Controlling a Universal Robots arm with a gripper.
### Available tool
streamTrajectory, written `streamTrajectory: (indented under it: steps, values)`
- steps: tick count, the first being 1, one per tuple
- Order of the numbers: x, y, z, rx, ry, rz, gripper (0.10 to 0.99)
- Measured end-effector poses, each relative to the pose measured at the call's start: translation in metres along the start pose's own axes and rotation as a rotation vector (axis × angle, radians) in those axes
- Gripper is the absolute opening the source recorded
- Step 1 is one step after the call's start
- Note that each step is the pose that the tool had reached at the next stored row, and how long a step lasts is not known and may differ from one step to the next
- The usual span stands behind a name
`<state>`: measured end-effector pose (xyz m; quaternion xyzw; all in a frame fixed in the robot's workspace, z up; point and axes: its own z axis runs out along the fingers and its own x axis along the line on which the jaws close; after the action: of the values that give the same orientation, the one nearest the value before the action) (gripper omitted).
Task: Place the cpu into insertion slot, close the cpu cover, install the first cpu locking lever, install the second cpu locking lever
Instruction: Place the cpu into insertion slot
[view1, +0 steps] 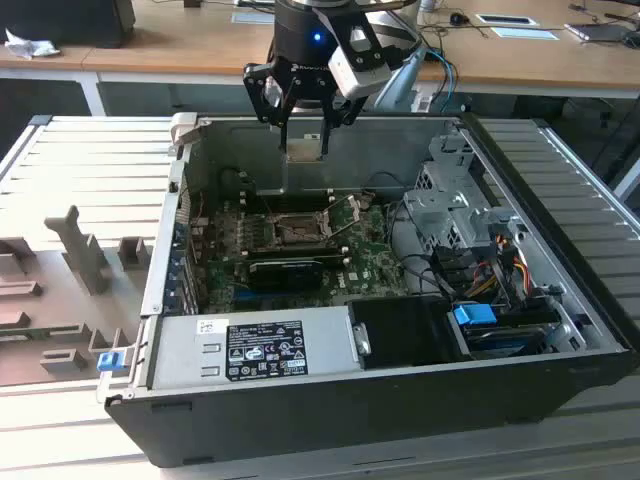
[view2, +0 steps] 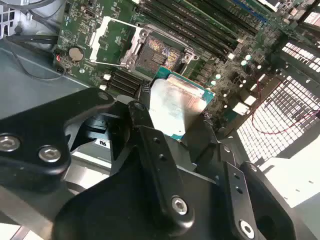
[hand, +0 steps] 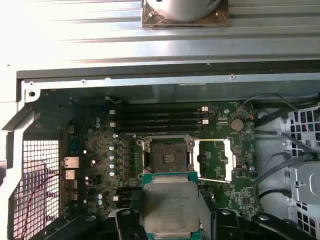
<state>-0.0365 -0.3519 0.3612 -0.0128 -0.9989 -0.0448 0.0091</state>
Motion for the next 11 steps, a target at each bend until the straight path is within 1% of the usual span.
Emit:
streamTrajectory:
  steps: [11]
  values:
    - [0.0000, 0.0000, 0.0000, 0.000, -0.0007, 0.008, 0.529]
